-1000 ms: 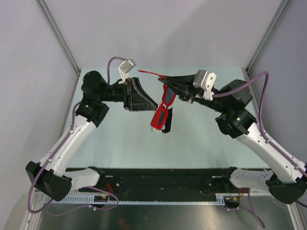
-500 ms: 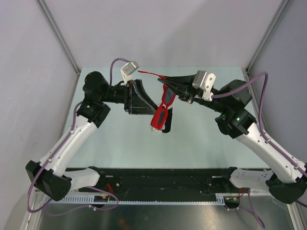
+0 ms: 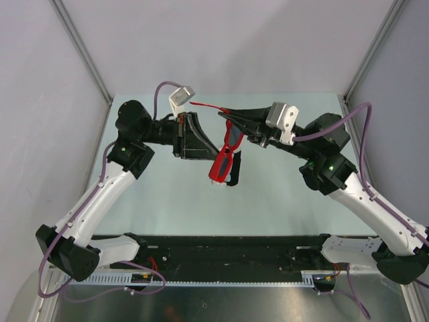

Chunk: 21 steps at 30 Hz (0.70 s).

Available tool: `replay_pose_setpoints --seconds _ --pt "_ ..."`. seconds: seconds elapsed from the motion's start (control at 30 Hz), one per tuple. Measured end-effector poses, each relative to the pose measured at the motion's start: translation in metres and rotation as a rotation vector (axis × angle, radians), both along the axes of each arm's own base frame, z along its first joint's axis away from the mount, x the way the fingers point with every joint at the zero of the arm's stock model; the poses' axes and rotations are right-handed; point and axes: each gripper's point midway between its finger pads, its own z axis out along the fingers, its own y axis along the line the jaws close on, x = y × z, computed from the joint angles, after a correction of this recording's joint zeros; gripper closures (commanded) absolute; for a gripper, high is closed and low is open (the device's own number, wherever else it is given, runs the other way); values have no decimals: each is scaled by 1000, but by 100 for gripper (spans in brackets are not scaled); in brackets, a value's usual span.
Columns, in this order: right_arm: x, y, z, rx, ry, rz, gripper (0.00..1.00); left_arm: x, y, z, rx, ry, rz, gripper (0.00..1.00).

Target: Organize the sunglasses

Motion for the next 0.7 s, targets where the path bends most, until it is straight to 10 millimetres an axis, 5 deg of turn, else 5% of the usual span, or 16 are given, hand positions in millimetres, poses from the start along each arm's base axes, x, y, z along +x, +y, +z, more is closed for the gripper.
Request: replay_pose_setpoints --seconds 0.1,0.4,0.5,0.57,0.7 --pt "-2 2 0 -2 -5 5 100 -1 0 0 -1 -1 -2 70" --pt "-2 6 -2 -6 -9 -2 100 -6 1 0 3 0 -28 100" --pt "-2 6 -2 -6 -9 -2 100 -6 1 0 3 -1 -28 100" --pt "-2 6 -2 -5 -7 -4 93 -6 1 0 4 0 -29 100" --pt "-1 6 -3 -3 3 -13 56 -5 0 0 3 1 -24 100"
